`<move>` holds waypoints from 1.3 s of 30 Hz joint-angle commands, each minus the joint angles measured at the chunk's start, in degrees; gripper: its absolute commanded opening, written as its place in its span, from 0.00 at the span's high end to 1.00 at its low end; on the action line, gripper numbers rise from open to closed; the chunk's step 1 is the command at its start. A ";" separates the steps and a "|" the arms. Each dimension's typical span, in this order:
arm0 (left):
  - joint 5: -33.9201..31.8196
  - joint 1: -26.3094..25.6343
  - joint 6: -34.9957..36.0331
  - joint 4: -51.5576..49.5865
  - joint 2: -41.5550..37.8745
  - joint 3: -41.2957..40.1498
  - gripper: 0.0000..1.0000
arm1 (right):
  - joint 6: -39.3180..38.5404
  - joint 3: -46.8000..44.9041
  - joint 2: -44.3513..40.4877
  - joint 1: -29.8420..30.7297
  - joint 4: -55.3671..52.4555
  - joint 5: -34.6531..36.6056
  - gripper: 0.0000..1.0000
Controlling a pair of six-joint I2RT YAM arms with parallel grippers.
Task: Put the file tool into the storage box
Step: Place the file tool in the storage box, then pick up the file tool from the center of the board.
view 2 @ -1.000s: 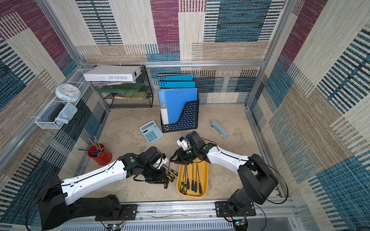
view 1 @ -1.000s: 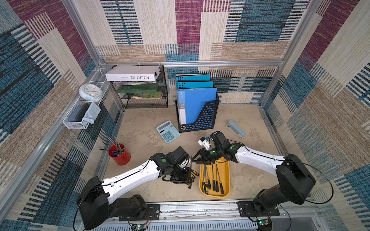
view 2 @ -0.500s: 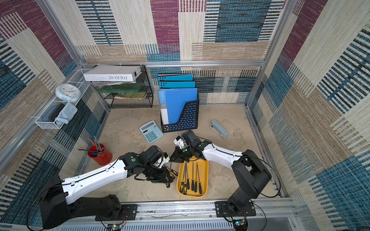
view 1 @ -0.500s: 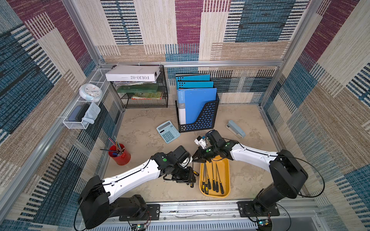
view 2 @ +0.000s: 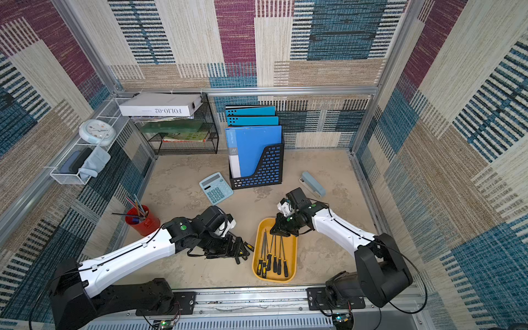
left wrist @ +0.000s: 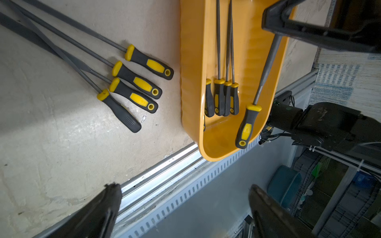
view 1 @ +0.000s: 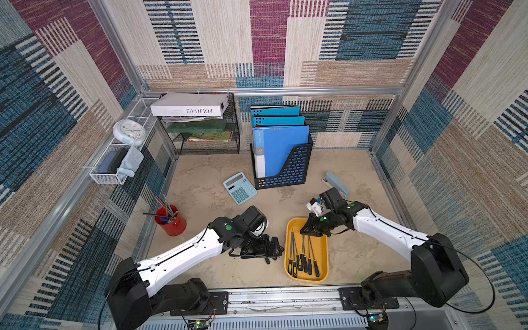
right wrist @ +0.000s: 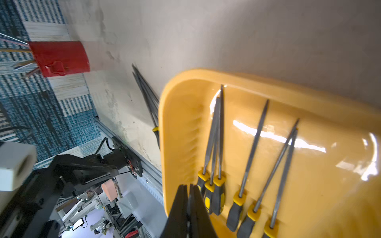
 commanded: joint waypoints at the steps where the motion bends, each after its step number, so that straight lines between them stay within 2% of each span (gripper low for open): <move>1: -1.02 0.18 -0.32 -0.32 0.34 -0.50 0.01 | -1.10 -1.26 0.81 0.27 1.44 1.67 1.00; 16: -2.30 0.85 -1.51 0.15 -0.48 -3.62 0.02 | -3.00 -3.71 5.95 3.40 5.63 6.40 1.00; 17: -2.22 0.92 -1.48 0.17 -0.47 -3.69 0.02 | -2.89 -4.03 5.99 3.42 5.86 6.72 0.99; 23: -2.90 0.98 -1.79 -0.43 0.13 -4.00 0.02 | -2.34 -4.22 5.47 3.43 6.47 7.44 0.77; 26: -3.01 1.07 -2.53 -0.55 -0.07 -4.50 0.02 | -2.49 -3.71 4.63 3.41 5.78 7.91 0.72; 33: -3.91 0.84 -4.68 -2.96 2.34 -4.96 0.07 | -2.80 -0.83 2.38 3.43 3.37 8.45 0.70; 39: -6.67 -0.03 -8.16 -2.76 4.34 -5.01 0.18 | -3.77 2.90 2.52 3.44 1.75 8.12 0.70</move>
